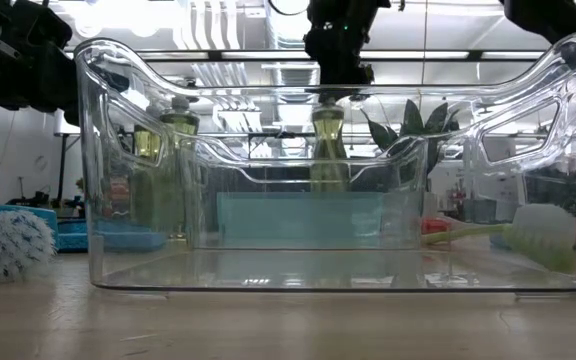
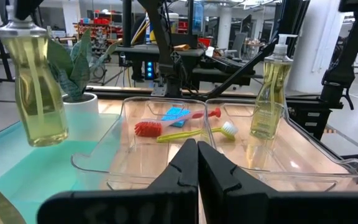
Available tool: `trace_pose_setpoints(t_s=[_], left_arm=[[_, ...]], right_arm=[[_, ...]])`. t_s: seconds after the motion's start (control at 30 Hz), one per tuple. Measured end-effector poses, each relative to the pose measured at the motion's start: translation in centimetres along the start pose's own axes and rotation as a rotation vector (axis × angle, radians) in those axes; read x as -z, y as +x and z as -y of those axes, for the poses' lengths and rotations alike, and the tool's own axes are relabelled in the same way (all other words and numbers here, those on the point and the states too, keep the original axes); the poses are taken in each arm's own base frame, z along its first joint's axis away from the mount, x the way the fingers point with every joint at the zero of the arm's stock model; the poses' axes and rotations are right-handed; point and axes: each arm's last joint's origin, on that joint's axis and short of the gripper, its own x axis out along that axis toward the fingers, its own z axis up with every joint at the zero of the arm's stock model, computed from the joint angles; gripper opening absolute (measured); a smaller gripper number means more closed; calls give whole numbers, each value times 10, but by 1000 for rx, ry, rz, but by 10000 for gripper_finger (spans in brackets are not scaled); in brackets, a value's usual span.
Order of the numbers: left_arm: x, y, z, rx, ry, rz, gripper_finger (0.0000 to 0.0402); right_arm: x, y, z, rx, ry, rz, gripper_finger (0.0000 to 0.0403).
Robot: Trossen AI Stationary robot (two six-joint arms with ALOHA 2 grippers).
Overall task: Pick & Place Kitchen Sink Supplies
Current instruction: Put the transparent soap dispenser into the blue bin
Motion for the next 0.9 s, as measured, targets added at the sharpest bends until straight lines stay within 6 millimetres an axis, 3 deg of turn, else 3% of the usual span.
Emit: trace_pose_setpoints(t_s=[0.2,0.6,0.9], left_arm=[[0,0,0,0,0,-2,0],[0,0,0,0,0,0,0],[0,0,0,0,0,1,0]], right_arm=[[-2,8,13,19,56,-16,116],[-3,15,13,11,48,-30,133],[-2,15,13,17,32,-36,106]])
